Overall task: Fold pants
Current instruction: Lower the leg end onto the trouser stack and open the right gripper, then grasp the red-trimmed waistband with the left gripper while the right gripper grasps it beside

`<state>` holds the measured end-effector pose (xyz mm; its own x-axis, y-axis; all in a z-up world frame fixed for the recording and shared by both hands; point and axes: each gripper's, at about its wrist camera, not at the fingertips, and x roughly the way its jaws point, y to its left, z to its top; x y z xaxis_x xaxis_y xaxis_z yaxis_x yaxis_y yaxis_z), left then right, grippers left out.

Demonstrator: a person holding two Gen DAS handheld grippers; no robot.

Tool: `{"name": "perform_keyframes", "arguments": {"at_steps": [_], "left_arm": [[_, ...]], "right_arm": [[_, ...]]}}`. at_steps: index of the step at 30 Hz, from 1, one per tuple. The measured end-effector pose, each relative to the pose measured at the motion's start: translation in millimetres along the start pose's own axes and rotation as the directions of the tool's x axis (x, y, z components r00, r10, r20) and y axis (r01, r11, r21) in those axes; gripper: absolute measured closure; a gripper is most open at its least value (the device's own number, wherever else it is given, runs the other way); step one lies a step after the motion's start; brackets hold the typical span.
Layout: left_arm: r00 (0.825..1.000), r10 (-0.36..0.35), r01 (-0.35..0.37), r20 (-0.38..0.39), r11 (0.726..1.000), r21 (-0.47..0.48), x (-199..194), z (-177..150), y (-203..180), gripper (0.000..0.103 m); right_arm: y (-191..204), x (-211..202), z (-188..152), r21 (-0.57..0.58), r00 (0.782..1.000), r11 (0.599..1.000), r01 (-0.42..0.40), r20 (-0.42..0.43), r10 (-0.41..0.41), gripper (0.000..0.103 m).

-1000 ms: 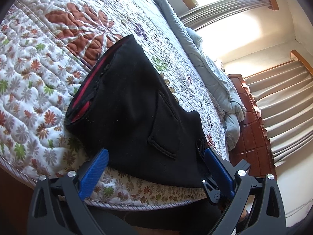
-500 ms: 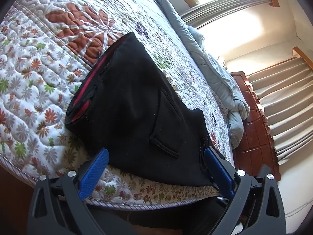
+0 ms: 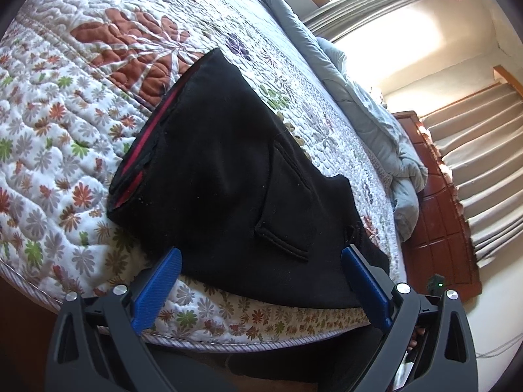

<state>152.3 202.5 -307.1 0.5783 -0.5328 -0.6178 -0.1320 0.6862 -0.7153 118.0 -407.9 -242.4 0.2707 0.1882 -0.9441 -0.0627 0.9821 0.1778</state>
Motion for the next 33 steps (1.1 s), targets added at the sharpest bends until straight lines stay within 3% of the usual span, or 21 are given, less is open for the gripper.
{"name": "perform_keyframes", "arguments": {"at_steps": [4,7,10,13,15,19,22,26,28,30,33], "left_arm": [[1.000,0.005,-0.005,-0.011,1.000,-0.009,4.7,1.7,-0.6,0.005],[1.000,0.018,-0.018,-0.012,1.000,0.000,4.8,0.0,-2.3,0.005],[1.000,0.010,-0.010,-0.006,1.000,-0.008,3.5,-0.1,-4.5,0.005],[1.000,0.011,-0.011,0.014,1.000,-0.007,-9.6,-2.7,-9.1,0.005],[0.999,-0.026,0.028,0.033,0.999,-0.046,-21.9,-11.4,-10.8,0.005],[0.997,-0.021,0.031,0.074,0.990,-0.136,-41.4,-25.2,-5.0,0.004],[0.993,-0.025,0.053,0.116,0.967,-0.248,-53.6,-28.3,11.0,0.004],[0.979,-0.052,0.123,0.199,0.924,-0.361,-64.6,-30.0,28.2,0.004],[0.965,-0.101,0.199,0.244,0.887,-0.416,-65.1,-26.7,38.0,0.004],[0.959,-0.132,0.237,0.252,0.862,-0.447,-60.4,-22.8,43.8,0.004],[0.952,-0.154,0.265,0.263,0.843,-0.468,-52.2,-15.6,46.9,0.004]], "right_arm": [[7.4,-6.9,6.7,-0.045,1.000,0.999,-0.002,0.006,0.002,0.059],[-10.9,-34.3,27.0,-0.006,0.994,0.997,-0.072,0.085,0.073,0.061],[-40.6,-43.4,51.9,0.106,0.985,0.985,-0.132,0.129,0.118,0.059],[-63.4,-30.1,76.7,0.171,0.976,0.964,-0.203,0.117,0.185,0.059],[-69.6,-16.1,89.8,0.193,0.971,0.953,-0.235,0.081,0.223,0.059],[-75.8,7.3,93.8,0.207,0.974,0.953,-0.220,-0.004,0.226,0.060],[-73.9,1.9,99.8,0.191,0.977,0.960,-0.205,-0.023,0.213,0.058],[-41.3,-23.4,124.7,0.082,0.979,0.976,-0.203,0.002,0.204,0.051],[-1.3,-29.3,140.3,-0.020,0.975,0.975,-0.222,-0.022,0.222,0.045],[45.0,-13.9,143.5,-0.134,0.973,0.968,-0.214,-0.119,0.199,0.046],[111.5,20.0,133.4,-0.326,0.968,0.931,-0.164,-0.237,0.088,0.050]]}}
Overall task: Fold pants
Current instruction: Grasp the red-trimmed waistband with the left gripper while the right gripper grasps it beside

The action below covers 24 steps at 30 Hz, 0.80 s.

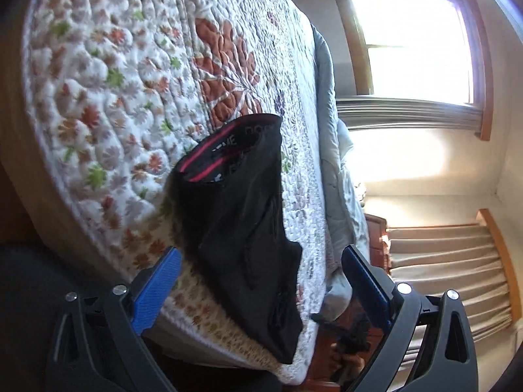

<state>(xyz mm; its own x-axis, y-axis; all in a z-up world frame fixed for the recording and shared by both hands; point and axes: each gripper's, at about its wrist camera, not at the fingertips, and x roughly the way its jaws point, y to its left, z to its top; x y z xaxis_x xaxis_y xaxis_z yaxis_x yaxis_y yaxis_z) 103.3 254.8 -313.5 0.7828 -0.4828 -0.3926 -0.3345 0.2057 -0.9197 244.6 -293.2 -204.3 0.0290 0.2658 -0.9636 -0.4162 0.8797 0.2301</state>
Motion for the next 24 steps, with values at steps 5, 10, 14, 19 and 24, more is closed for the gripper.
{"name": "perform_keyframes", "arguments": {"at_steps": [5,10,14,19,24], "left_arm": [[0.998,0.052,-0.051,0.024,0.998,-0.022,15.6,4.5,3.3,0.004],[0.992,0.118,-0.119,0.050,0.993,0.007,35.4,1.6,3.3,0.004],[0.989,0.131,-0.134,0.075,0.990,0.035,46.0,-1.9,-1.9,0.004],[0.989,0.120,-0.124,0.086,0.991,0.048,53.8,1.0,0.2,0.004],[0.993,0.085,-0.088,0.078,0.995,0.035,49.9,3.0,9.7,0.004]], "right_arm": [[96.1,9.3,63.4,-0.244,0.993,0.964,-0.109,-0.063,0.096,0.030],[190.6,34.2,146.0,-0.447,0.954,0.857,-0.255,-0.261,0.147,0.018],[269.8,73.7,194.3,-0.576,0.917,0.753,-0.317,-0.390,0.088,0.013],[350.9,122.2,220.4,-0.667,0.870,0.630,-0.398,-0.492,0.029,0.012],[383.6,168.3,223.6,-0.706,0.831,0.560,-0.434,-0.553,-0.054,0.012]]}}
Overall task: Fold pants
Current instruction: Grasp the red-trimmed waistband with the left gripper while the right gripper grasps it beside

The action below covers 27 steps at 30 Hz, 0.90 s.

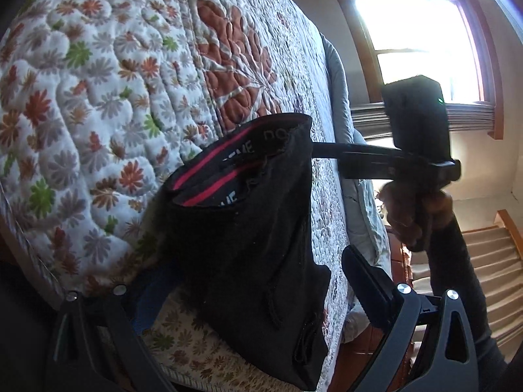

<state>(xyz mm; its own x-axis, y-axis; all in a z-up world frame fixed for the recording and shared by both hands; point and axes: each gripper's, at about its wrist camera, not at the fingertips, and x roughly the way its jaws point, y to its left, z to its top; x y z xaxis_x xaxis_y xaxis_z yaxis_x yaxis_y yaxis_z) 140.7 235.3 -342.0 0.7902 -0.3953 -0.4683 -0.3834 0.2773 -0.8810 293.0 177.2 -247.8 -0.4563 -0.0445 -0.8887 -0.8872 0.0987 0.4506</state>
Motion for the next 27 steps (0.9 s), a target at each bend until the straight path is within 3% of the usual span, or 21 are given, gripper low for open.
{"name": "perform_keyframes", "arguments": {"at_steps": [2,3,4,6,7,9,11,12,14,16,17,19,23,27], "left_arm": [[1.000,-0.022,0.022,0.000,0.999,-0.026,-3.5,3.0,3.1,0.005],[0.999,-0.033,0.034,0.004,0.999,-0.036,-7.3,4.1,4.9,0.005],[0.999,-0.041,0.042,0.011,0.998,-0.048,-11.7,6.7,6.7,0.005],[0.999,-0.037,0.038,0.015,0.999,-0.031,-16.1,8.4,5.6,0.010],[1.000,-0.019,0.020,0.005,1.000,-0.010,-16.3,9.6,3.5,0.016],[1.000,-0.005,0.005,-0.009,1.000,-0.003,-15.9,11.7,2.2,0.016],[1.000,-0.006,0.006,-0.009,1.000,-0.006,-17.8,11.7,3.1,0.016],[1.000,-0.004,0.004,-0.008,1.000,-0.003,-18.4,12.3,3.5,0.016],[1.000,0.014,-0.014,0.001,1.000,0.002,-18.6,18.2,4.3,0.022],[0.998,0.055,-0.055,0.000,0.998,0.007,-23.9,15.3,4.7,0.042],[0.997,0.077,-0.077,-0.003,0.997,0.011,-21.8,16.5,5.6,0.047],[0.995,0.100,-0.100,-0.003,0.995,0.011,-26.4,14.7,6.6,0.064],[0.995,0.097,-0.097,0.002,0.994,0.057,-35.3,8.6,-6.8,0.074],[0.994,0.106,-0.108,0.021,0.980,0.166,-45.8,-0.1,-39.2,0.078]], "right_arm": [[-3.0,10.4,2.3,-0.018,1.000,1.000,-0.012,-0.029,0.012,0.013],[-8.1,17.2,2.1,-0.019,0.998,0.999,-0.035,-0.046,0.034,0.018],[-11.8,21.1,1.4,-0.020,0.997,0.999,-0.046,-0.058,0.045,0.041],[-19.8,22.9,-3.4,-0.018,0.997,0.999,-0.044,-0.065,0.042,0.052],[-23.2,21.4,-4.9,-0.011,0.996,0.998,-0.060,-0.060,0.059,0.052],[-24.6,19.4,-5.7,-0.017,0.996,0.997,-0.078,-0.055,0.077,0.048],[-26.3,18.8,-4.2,-0.006,0.996,0.997,-0.071,-0.046,0.071,0.026],[-25.8,19.6,-2.0,-0.009,0.997,0.997,-0.071,-0.040,0.071,0.028],[-25.0,23.7,1.4,-0.010,0.995,0.996,-0.088,-0.047,0.088,0.046],[-24.2,25.3,2.6,-0.014,0.997,0.998,-0.060,-0.054,0.059,0.057],[-23.7,23.0,2.2,-0.011,0.997,0.998,-0.056,-0.052,0.055,0.062],[-20.9,13.1,-1.5,-0.005,0.998,0.999,-0.053,-0.038,0.053,0.065],[-2.6,-2.5,-10.6,-0.032,1.000,0.999,-0.017,-0.014,0.017,0.068],[13.1,-26.9,-26.7,-0.034,0.999,0.999,0.030,0.025,-0.029,0.069]]}}
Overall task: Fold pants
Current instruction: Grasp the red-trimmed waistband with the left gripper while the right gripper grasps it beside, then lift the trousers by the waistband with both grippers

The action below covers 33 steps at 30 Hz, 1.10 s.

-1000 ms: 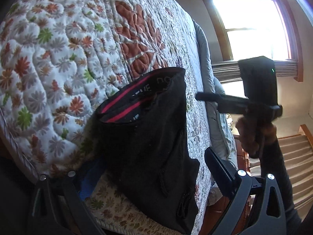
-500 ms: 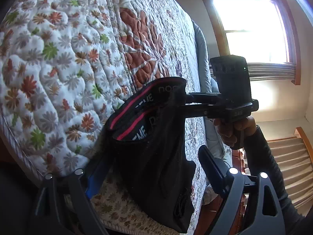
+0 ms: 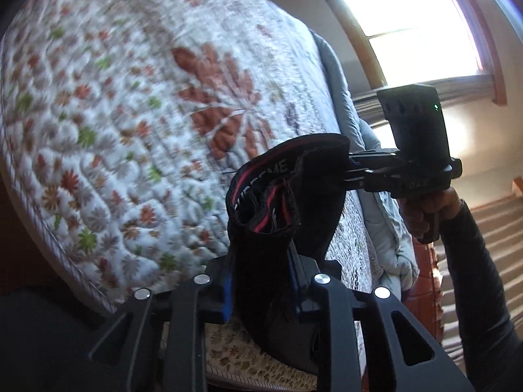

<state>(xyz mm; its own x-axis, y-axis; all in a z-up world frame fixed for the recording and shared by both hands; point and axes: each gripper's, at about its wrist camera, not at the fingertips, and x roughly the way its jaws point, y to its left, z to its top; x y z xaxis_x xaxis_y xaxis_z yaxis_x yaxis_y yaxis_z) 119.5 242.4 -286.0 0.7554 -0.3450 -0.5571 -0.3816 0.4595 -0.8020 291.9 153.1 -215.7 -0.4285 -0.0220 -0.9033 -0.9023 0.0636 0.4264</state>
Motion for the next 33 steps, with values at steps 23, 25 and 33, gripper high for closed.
{"name": "perform_keyframes", "arguments": {"at_steps": [23,25,33], "left_arm": [[0.999,0.035,-0.039,0.018,0.885,0.464,-48.2,-53.2,-192.7,0.085],[0.999,0.032,-0.034,0.013,0.871,0.491,-49.9,-61.0,-206.2,0.086],[0.999,0.034,-0.030,0.004,0.809,0.587,-51.7,-90.0,-249.6,0.088]], "right_arm": [[97.7,-127.3,-144.1,-0.021,0.938,0.959,0.281,0.218,-0.270,0.076],[102.3,-132.2,-156.0,-0.012,0.931,0.956,0.294,0.232,-0.283,0.076],[115.4,-150.6,-203.4,0.035,0.901,0.946,0.322,0.295,-0.318,0.077]]}}
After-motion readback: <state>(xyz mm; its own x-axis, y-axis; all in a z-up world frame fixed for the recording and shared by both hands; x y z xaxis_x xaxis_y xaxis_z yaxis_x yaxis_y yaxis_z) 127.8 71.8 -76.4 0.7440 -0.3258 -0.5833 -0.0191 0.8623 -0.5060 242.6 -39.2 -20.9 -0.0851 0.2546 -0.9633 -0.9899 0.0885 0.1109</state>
